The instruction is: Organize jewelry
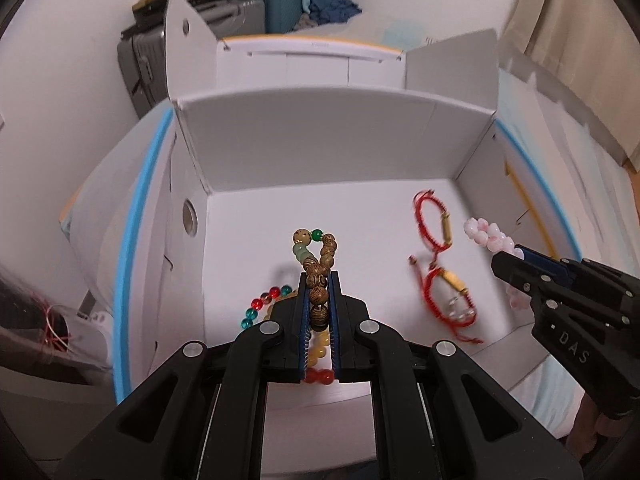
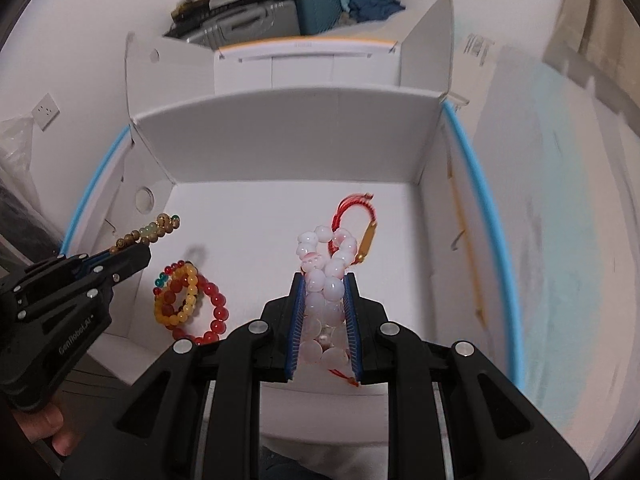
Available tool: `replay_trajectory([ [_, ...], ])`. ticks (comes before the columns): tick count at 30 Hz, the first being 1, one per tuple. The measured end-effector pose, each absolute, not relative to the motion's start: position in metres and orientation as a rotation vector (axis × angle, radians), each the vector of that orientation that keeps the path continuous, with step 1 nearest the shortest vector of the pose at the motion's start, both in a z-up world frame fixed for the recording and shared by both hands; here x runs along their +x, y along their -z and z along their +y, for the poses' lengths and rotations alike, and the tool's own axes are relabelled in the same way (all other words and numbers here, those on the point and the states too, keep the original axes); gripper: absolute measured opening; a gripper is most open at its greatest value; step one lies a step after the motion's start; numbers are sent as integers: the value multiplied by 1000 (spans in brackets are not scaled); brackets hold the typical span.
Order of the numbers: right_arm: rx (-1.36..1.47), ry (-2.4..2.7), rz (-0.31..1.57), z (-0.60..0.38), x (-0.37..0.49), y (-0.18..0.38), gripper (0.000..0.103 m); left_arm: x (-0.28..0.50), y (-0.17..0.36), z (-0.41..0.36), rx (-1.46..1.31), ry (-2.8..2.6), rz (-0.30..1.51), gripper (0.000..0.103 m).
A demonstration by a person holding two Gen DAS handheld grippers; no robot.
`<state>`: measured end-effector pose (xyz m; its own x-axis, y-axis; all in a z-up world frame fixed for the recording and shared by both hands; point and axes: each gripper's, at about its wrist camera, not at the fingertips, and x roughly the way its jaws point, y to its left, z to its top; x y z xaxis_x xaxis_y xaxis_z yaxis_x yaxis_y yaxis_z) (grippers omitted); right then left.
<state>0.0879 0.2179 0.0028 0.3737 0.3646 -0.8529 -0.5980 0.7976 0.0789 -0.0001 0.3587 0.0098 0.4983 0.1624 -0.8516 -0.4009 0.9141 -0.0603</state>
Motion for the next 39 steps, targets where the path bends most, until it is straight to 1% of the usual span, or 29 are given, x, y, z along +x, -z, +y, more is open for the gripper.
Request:
replay_trajectory([
  [5,-282,-616,1057,227,93,15,18,4,6,367,-278,-346,1035,7],
  [10,-283,-612,1070,230,97,21,18,4,11,371,-282,-352,1050,8],
  [14,-286,-598,1072,232,99,20,24,5,10,371,-276,-360,1058,10],
  [15,-284,-601,1071,232,99,19,30,4,9,370,-275,-364,1054,16],
  [16,-277,-605,1066,231,98,16,34,3,7,370,-272,-369,1049,32],
  [17,-274,-605,1059,230,97,14,40,1,4,369,-266,-377,1038,41],
  [18,-271,-608,1049,228,95,11,43,-2,-1,367,-254,-387,1020,53],
  [19,-263,-613,1036,225,92,7,46,-4,-5,366,-248,-391,1009,56],
  [20,-257,-619,1027,223,90,3,52,-6,-9,365,-246,-391,999,57],
  [21,-249,-623,1014,220,88,-1,60,-9,-13,364,-248,-391,989,62],
  [22,-240,-620,992,216,85,-7,62,-12,-20,362,-250,-388,969,67],
  [23,-231,-620,970,212,81,-13,65,-18,-27,359,-245,-380,942,69],
  [25,-216,-630,924,204,73,-25,72,-28,-39,351,-227,-387,913,76],
  [26,-214,-627,901,200,68,-31,77,-32,-44,349,-225,-388,900,79],
  [27,-214,-621,878,197,63,-37,80,-38,-51,346,-224,-389,877,85],
  [29,-210,-613,833,189,53,-48,83,-48,-59,342,-227,-392,848,90],
  [30,-207,-612,820,185,48,-53,86,-54,-64,339,-232,-395,833,94],
  [31,-203,-613,807,181,43,-57,87,-57,-65,337,-233,-397,827,97],
  [37,-195,-609,769,167,18,-71,89,-81,-70,324,-237,-398,801,97],
  [39,-185,-609,763,161,10,-72,94,-90,-69,321,-230,-409,794,97],
])
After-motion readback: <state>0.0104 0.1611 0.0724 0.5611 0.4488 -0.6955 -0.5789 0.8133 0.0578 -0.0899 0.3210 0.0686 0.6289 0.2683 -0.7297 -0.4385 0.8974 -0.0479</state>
